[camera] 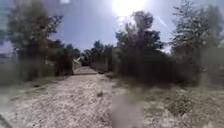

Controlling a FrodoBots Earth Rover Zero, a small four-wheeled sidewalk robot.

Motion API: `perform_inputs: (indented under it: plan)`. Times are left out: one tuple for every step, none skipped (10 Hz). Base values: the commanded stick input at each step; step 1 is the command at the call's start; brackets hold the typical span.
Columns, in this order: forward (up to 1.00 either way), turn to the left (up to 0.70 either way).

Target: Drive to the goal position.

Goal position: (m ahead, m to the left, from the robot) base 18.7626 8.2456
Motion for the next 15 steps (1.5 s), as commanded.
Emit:
perform_inputs:
  plan:
    - [0.70, 0.00]
    - [0.70, 0.00]
    - [0.70, 0.00]
    - [0.70, 0.00]
    - [0.70, 0.00]
    - [0.70, 0.00]
    - [0.70, 0.00]
    - [0.70, 0.00]
    - [0.70, -0.01]
    - [0.70, -0.18]
    - [0.70, -0.35]
    - [0.70, -0.35]
    - [0.70, -0.20]
    - [0.70, 0.00]
    - [0.70, 0.00]
